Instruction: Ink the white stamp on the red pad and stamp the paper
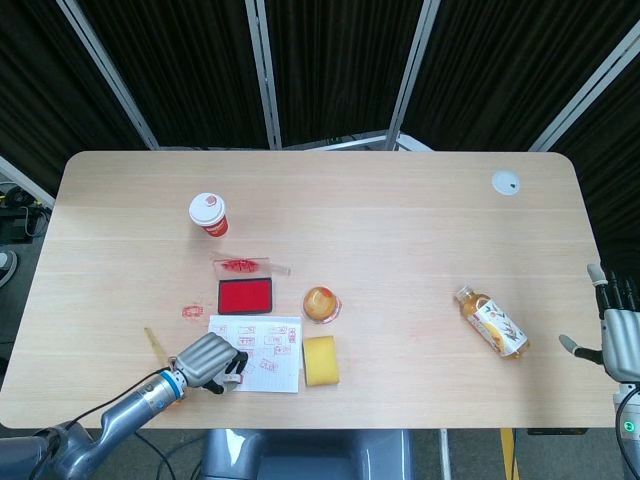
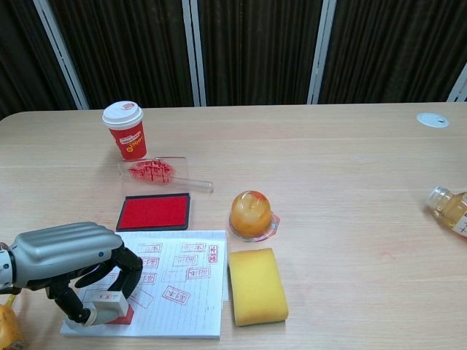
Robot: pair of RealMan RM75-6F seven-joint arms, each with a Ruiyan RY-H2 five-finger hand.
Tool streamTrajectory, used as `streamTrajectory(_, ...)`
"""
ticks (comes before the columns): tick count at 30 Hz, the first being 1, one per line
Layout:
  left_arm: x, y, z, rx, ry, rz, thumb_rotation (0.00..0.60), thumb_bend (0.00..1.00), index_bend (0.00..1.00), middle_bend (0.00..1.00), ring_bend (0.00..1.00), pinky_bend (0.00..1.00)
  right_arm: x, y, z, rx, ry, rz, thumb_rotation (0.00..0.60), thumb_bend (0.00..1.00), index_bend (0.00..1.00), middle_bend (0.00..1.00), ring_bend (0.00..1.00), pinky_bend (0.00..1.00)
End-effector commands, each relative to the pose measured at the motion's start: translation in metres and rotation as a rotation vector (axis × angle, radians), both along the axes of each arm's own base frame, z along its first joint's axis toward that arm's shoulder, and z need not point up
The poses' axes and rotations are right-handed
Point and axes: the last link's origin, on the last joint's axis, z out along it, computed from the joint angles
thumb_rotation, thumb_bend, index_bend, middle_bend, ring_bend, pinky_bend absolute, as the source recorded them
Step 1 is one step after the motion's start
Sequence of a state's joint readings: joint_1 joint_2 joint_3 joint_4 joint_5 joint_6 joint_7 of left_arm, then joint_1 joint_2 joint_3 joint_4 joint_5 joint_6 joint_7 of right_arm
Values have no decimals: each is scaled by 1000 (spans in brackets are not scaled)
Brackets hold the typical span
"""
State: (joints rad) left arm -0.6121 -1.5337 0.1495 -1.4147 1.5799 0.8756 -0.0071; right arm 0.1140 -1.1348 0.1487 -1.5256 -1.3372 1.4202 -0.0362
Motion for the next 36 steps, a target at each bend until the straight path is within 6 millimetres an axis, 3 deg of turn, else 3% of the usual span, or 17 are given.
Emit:
streamTrajectory(1, 0, 0, 0, 1, -1, 0, 600, 382, 628, 599, 748, 786, 0, 0, 0, 1, -1, -1, 600, 0, 0, 0, 0, 0)
streamTrajectory(5, 4, 2, 4, 7, -19, 6, 600, 382, 627, 597, 748, 786, 0, 0, 0, 1, 1, -2, 600, 0, 0, 0, 0, 0)
streamTrajectory(11, 20, 6, 26, 25, -103, 5, 600, 381, 626, 595, 747, 786, 1, 0, 0, 0, 2, 2, 600, 0, 0, 0, 0, 0)
streamTrajectory(19, 30, 24, 71, 106, -226, 34, 600, 379, 625, 593, 746, 786, 2, 2, 0, -1, 1, 9, 600, 0, 0, 0, 0, 0)
streamTrajectory(25, 10, 43, 82, 175, -217, 118, 600, 376, 620, 588, 746, 786, 4, 3, 0, -1, -4, 16, 600, 0, 0, 0, 0, 0)
streamTrajectory(36, -45, 76, 72, 241, -157, 333, 600, 376, 620, 588, 746, 786, 6, 4, 0, 4, -4, 22, 600, 0, 0, 0, 0, 0)
